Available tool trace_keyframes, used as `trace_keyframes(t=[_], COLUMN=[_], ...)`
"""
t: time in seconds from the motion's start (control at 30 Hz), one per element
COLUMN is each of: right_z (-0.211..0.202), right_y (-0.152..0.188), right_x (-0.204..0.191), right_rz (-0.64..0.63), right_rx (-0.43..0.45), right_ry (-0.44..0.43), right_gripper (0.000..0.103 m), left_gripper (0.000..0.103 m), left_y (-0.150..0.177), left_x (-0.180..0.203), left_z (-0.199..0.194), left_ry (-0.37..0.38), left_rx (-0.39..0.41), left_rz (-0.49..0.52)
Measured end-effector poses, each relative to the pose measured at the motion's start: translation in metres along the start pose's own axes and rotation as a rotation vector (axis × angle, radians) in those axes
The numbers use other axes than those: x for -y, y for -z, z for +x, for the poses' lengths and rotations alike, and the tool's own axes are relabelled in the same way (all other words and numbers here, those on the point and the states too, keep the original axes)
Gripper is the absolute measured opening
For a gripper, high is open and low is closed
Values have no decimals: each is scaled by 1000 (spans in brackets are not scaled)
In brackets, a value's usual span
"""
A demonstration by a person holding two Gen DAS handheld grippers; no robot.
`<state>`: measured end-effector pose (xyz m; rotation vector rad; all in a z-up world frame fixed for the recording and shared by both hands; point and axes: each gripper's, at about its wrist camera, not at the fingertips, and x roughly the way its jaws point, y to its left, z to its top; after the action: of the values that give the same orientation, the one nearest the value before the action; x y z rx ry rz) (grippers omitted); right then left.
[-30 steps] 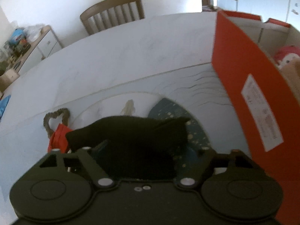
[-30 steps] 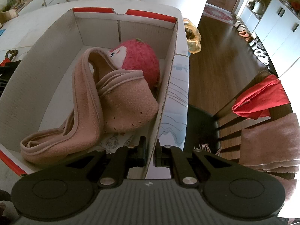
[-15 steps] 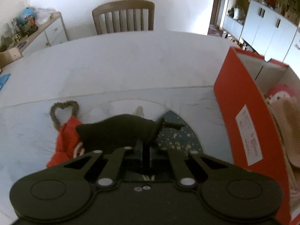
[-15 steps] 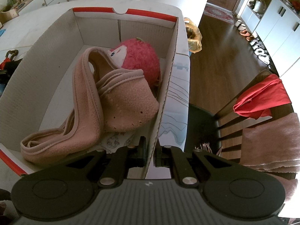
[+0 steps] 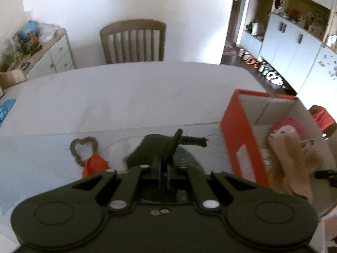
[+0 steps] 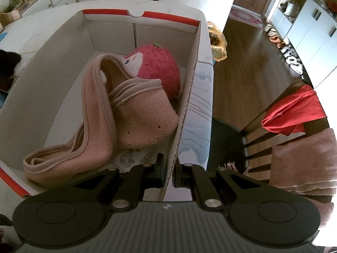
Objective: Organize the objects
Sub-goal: 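Carry the black cloth with the left gripper into the shoebox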
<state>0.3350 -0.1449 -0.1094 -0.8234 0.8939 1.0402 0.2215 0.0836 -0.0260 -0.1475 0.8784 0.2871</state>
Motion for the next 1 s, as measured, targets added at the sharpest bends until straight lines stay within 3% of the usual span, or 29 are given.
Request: trace_keyframes(t=[0.23, 0.57, 0.83, 1.0], right_z=[0, -1, -1, -1], right_y=[0, -1, -1, -1], right_x=[0, 0, 0, 0], right_rz=[-3, -6, -16, -16], right_rx=[1, 6, 11, 13], right_ry=[-1, -4, -10, -14], right_gripper=[7, 7, 7, 7], left_gripper=[2, 2, 2, 2], left_y=[-11, -36, -48, -43], left_x=[36, 96, 140, 166], left_z=[-27, -58, -49, -23], left_ry=[104, 225, 279, 263], left_rx=[47, 175, 206, 187], left_rz=[79, 204, 297, 350])
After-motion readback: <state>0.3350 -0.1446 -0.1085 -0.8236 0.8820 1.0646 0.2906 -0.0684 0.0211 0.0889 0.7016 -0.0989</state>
